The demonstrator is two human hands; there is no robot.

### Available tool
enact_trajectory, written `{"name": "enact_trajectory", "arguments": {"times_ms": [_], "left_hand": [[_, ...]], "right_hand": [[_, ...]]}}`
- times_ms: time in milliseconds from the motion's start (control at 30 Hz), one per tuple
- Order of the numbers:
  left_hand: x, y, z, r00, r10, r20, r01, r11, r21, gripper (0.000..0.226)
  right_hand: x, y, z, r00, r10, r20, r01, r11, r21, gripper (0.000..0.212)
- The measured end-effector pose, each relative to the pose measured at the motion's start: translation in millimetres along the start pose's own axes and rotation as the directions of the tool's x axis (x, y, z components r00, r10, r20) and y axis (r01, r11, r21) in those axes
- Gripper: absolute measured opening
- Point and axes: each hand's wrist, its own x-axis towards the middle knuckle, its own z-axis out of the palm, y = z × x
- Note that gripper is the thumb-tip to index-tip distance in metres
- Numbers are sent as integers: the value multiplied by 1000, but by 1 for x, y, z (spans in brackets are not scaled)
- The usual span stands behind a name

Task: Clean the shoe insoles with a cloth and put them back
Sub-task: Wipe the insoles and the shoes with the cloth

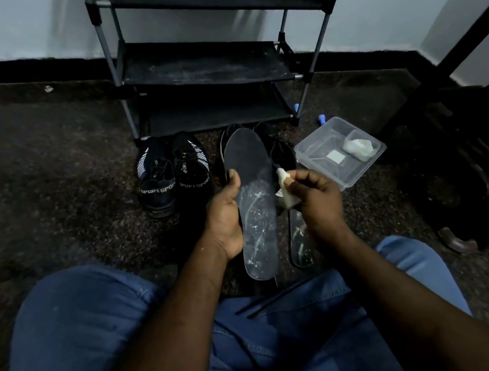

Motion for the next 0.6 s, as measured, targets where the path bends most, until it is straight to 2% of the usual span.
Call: {"name": "enact_trajectory", "arguments": {"times_ms": [67, 167, 233, 300, 367, 467, 567, 600], "left_hand": [[1, -2, 0, 1000, 1, 15, -1, 1000, -3, 57], [1, -3, 2, 1000, 1, 24, 0, 1000, -15, 53], [-1, -3, 3, 1000, 6, 30, -5, 1000, -27, 51], [0, -3, 2, 999, 15, 36, -14, 999, -44, 49], [-1, -3, 3, 999, 13, 41, -10, 998, -67, 49], [-1, -3, 4, 999, 5, 52, 0, 995, -97, 53], [0, -3, 2, 999, -3, 40, 7, 994, -109, 60], [1, -4, 1, 999, 0, 38, 4, 995, -99, 63]], "right_hand": [[2, -2, -3, 995, -76, -58, 73, 996, -53, 14], [0, -7, -1, 958, -283, -50, 262, 930, -257, 10], [-3, -14, 2, 893, -450, 16, 414, 805, -425, 10], [-2, -18, 3, 808, -567, 159, 538, 603, -589, 12], [1, -17, 6, 769, -572, 285, 583, 443, -681, 18], [-2, -10, 9, 733, -568, 375, 619, 326, -715, 24], [-8, -7, 10, 663, -548, 510, 688, 175, -705, 24], [-6, -10, 10, 660, -561, 499, 677, 156, -720, 21]]}}
